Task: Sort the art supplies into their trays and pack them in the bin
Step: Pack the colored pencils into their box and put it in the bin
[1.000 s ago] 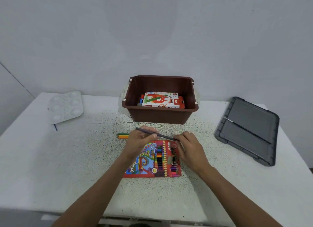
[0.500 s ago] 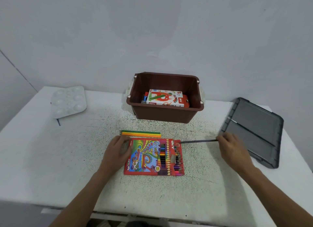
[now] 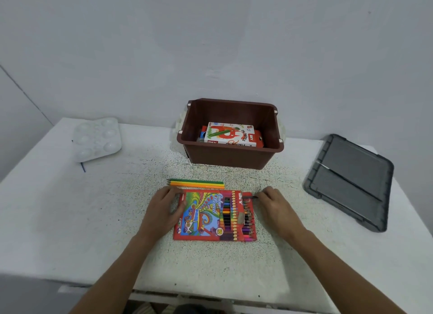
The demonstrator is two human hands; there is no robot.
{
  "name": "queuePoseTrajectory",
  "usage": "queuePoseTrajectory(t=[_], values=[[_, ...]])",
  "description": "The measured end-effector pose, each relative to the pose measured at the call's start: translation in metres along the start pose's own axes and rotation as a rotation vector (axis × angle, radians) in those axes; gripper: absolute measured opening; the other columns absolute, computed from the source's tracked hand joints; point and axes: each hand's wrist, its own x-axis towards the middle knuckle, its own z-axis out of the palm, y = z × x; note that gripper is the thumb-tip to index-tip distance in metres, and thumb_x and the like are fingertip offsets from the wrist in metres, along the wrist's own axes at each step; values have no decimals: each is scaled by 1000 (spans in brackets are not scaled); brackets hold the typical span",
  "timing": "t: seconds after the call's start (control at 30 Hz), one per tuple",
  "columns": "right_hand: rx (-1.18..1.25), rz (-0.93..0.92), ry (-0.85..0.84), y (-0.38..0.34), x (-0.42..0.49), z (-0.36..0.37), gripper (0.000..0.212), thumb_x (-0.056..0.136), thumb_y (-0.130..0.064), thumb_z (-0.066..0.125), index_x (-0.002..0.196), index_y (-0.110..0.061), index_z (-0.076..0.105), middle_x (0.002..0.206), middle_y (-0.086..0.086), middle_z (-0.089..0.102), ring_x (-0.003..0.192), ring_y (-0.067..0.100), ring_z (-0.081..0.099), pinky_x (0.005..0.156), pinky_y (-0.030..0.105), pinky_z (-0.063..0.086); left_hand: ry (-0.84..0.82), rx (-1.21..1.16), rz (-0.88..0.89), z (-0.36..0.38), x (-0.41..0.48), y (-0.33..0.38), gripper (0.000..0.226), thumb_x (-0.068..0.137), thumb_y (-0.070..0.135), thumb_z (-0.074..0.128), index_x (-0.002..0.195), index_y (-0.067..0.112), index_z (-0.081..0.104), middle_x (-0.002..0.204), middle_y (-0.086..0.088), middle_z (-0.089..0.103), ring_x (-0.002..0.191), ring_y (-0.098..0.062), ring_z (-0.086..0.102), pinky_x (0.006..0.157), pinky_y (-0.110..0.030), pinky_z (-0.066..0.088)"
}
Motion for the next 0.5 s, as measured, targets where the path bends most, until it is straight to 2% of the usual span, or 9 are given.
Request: queuePoseTrajectory(t=[0.13, 0.3, 0.37, 0.43, 0.5], values=[[60, -13, -60, -17, 3, 15, 59, 73, -20, 86, 126, -7, 62, 111, 6, 63, 97, 20, 60, 81, 28, 54, -10, -8, 1, -1, 0, 0, 33, 85, 37, 67, 110, 16, 63, 112, -3, 66, 94, -9, 58, 77, -23, 50], [129, 0, -9, -19, 0, 19, 54, 75, -6, 82, 125, -2, 63, 111, 11, 62, 97, 27, 60, 80, 35, 55, -26, 8, -10, 0, -1, -1, 31, 86, 33, 71, 111, 17, 62, 114, -4, 66, 94, -7, 55, 78, -21, 46], [170, 17, 25, -17, -3, 19, 47, 83, -10, 73, 127, -1, 60, 112, 11, 60, 98, 26, 59, 84, 34, 54, -18, 8, -18, 0, -1, 0, 33, 86, 37, 67, 111, 16, 63, 114, -4, 66, 95, -8, 56, 79, -23, 48], [193, 56, 83, -17, -8, 19, 40, 94, -24, 53, 127, -2, 60, 111, 9, 58, 98, 23, 57, 84, 28, 50, -10, 11, -31, -1, -2, 3, 36, 86, 41, 61, 111, 16, 64, 115, -5, 66, 96, -10, 57, 80, -25, 49], [194, 76, 139, -17, -15, 20, 47, 100, -35, 37, 126, -2, 60, 112, 7, 58, 98, 20, 54, 84, 25, 47, -6, 18, -41, -1, -2, 6, 37, 86, 42, 59, 111, 15, 64, 115, -4, 66, 96, -10, 57, 80, -26, 49]])
